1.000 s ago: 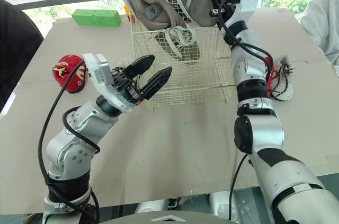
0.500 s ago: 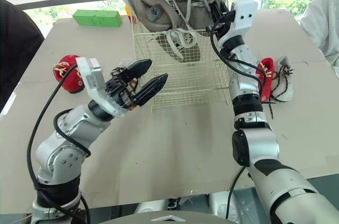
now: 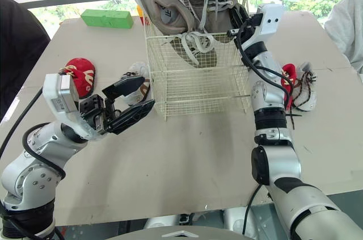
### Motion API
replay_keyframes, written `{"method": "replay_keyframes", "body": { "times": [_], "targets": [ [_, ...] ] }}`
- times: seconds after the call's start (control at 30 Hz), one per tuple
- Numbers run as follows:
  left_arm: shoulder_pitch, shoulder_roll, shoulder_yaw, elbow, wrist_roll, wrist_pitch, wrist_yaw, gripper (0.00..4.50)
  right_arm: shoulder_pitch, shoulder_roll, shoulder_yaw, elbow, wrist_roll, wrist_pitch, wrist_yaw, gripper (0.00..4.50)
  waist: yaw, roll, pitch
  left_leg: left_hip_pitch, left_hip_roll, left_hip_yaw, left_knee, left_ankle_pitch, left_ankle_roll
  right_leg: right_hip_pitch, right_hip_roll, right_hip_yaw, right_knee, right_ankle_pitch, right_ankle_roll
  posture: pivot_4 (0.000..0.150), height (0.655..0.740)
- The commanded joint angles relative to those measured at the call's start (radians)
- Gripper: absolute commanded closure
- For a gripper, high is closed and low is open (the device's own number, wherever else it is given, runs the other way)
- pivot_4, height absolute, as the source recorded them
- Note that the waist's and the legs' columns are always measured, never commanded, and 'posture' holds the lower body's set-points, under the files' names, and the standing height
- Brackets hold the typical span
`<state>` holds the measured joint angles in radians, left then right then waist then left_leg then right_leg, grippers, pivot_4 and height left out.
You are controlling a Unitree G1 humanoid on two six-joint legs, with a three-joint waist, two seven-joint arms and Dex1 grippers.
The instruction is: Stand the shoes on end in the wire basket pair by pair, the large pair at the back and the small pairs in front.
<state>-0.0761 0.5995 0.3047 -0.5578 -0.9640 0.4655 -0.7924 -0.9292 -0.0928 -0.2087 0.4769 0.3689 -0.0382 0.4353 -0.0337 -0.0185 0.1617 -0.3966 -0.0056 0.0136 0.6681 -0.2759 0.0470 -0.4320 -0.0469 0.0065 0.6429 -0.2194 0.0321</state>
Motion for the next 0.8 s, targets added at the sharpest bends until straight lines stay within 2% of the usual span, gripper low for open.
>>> {"method": "replay_keyframes", "body": {
  "times": [0.03,0.07,0.2,0.27,0.43,0.57,0.67,0.7,0.8],
  "targets": [
    [-0.017,-0.006,-0.002,-0.009,0.011,-0.029,-0.005,0.0,0.086,-0.01,0.027,-0.038,0.015,0.113,0.022,3.75,0.0,0.0,0.0,0.0,0.0,0.0,0.0,0.0,0.0,0.0,0.0,0.0,0.0,0.0,0.0,0.15,0.74],
    [-0.021,-0.009,-0.006,-0.006,0.013,-0.03,-0.003,0.0,0.1,-0.018,0.035,-0.067,0.013,0.138,0.02,3.36,0.0,0.0,0.0,0.0,0.0,0.0,0.0,0.0,0.0,0.0,0.0,0.0,0.0,0.0,0.0,0.15,0.74],
    [-0.031,-0.018,-0.018,0.005,0.027,-0.035,-0.002,0.0,0.158,-0.089,0.088,-0.221,-0.026,0.246,0.021,1.35,-0.002,0.0,0.0,0.001,0.0,0.0,0.001,-0.002,0.004,0.001,0.0,0.0,0.001,0.0,0.0,0.15,0.74],
    [-0.035,-0.023,-0.025,0.009,0.03,-0.036,-0.001,0.0,0.183,-0.137,0.107,-0.302,-0.04,0.309,0.016,0.67,-0.003,0.0,0.0,0.001,0.0,0.0,0.001,-0.002,0.004,0.001,0.0,0.0,0.002,0.001,-0.002,0.15,0.74],
    [-0.043,-0.032,-0.042,0.029,0.04,-0.042,-0.012,0.0,0.222,-0.293,0.126,-0.459,-0.072,0.408,0.054,0.67,0.007,0.0,0.0,0.002,0.0,0.0,0.001,-0.001,0.003,0.001,0.0,0.0,0.003,0.001,-0.003,0.15,0.74],
    [-0.05,-0.037,-0.049,0.046,0.053,-0.05,-0.021,0.0,0.243,-0.387,0.102,-0.567,-0.02,0.483,0.108,0.67,0.021,0.001,0.001,0.0,0.0,0.0,0.002,-0.001,0.004,0.0,0.0,0.0,0.001,0.002,-0.002,0.15,0.74],
    [-0.063,-0.056,-0.056,0.061,0.067,-0.056,-0.002,0.0,0.324,-0.474,0.059,-0.689,0.032,0.448,0.216,0.67,0.023,0.003,0.002,-0.002,0.0,0.001,0.001,-0.001,0.004,-0.001,0.001,-0.001,0.0,0.001,-0.002,0.15,0.74],
    [-0.07,-0.069,-0.057,0.067,0.07,-0.058,0.019,0.0,0.356,-0.495,0.039,-0.724,0.072,0.46,0.252,0.25,0.024,0.003,0.002,-0.002,0.0,0.001,0.001,-0.002,0.004,0.0,0.001,-0.001,-0.001,0.001,-0.001,0.15,0.74],
    [-0.084,-0.118,-0.034,0.093,0.065,-0.061,0.1,0.0,0.447,-0.548,-0.007,-0.825,0.19,0.492,0.354,0.05,0.029,0.003,0.002,-0.003,0.0,0.0,0.001,-0.002,0.004,0.0,0.001,-0.002,-0.001,0.001,-0.001,0.15,0.74]
  ]
}}
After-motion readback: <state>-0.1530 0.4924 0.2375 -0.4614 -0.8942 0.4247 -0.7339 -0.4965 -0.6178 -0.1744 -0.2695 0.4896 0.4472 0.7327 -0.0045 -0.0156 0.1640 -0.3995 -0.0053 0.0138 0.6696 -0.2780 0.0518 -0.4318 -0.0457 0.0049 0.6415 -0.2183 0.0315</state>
